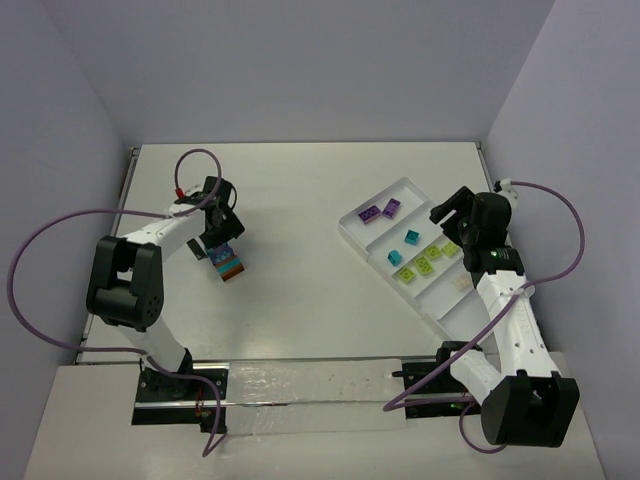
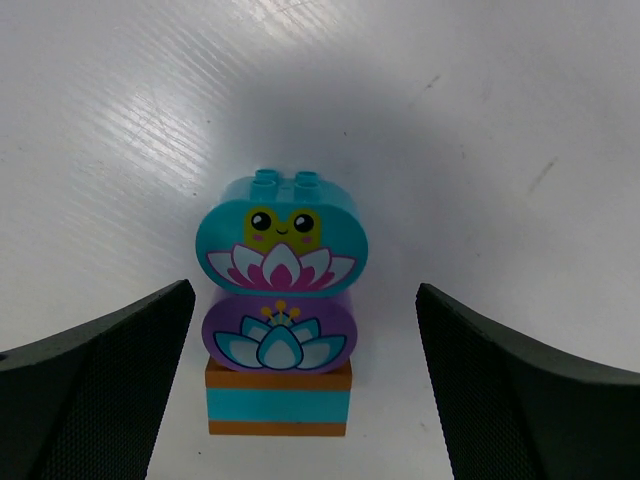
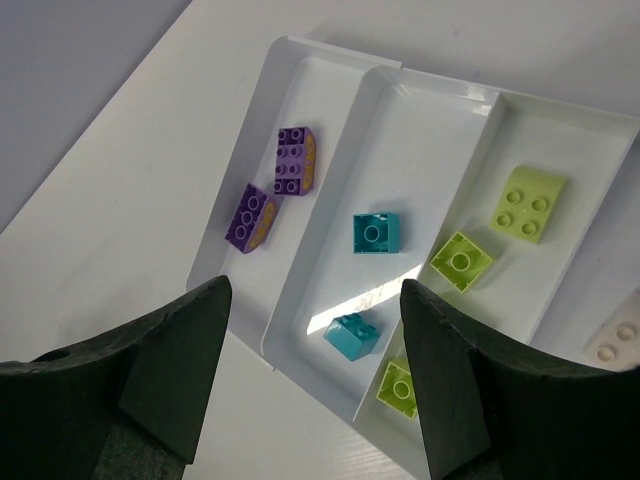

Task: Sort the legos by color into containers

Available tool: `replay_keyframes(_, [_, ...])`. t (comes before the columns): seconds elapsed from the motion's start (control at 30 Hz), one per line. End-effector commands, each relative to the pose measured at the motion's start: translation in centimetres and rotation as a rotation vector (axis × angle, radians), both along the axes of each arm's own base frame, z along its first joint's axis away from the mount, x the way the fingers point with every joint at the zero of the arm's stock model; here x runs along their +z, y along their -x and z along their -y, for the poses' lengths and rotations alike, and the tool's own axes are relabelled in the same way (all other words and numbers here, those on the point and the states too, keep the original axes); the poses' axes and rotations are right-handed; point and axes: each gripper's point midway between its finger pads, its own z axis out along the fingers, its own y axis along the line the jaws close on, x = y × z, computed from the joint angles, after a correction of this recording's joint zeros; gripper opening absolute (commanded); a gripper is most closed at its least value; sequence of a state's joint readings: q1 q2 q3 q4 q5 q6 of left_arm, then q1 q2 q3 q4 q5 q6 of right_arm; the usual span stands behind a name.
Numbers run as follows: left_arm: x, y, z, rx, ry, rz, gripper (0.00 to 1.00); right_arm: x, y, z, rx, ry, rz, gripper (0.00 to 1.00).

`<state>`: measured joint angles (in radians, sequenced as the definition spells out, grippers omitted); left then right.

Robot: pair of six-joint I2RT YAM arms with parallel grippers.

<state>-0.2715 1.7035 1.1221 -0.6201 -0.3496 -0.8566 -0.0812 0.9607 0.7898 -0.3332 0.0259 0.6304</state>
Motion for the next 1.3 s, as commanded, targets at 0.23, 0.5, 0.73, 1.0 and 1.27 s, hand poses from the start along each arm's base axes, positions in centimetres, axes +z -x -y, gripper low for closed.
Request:
replay_keyframes(0.23, [-1.6, -2.3, -0.2, 0.01, -0.014, 0.021, 0.96, 0.3, -0.8, -1.0, 0.042, -0.001, 0.028, 0.76])
replay_keyframes(0.5, [-0.9, -3.8, 6.8, -0.315, 0.079, 0.07, 0.9, 0.4, -0.8, -1.2, 0.045, -0.008, 0.027, 0.76])
replay_keyframes(0.73, [-1.1, -3.0, 15.8, -0.576, 0.073, 0.068, 0.9, 0.6, -0.6, -1.3, 0.043, 0.001, 0.027, 0.76])
replay_keyframes(1.0, [-0.5, 0.8, 24.6, -0.832, 0.105, 0.071, 0.93, 0.4, -0.3, -1.2, 0.041, 0.012, 0.017, 0.76])
replay_keyframes(1.27, [1.9, 1.5, 24.1, -0.84, 0.091, 0.107, 0.99, 0.4, -0.6, -2.6, 0.118, 0.012, 0.021, 0.76])
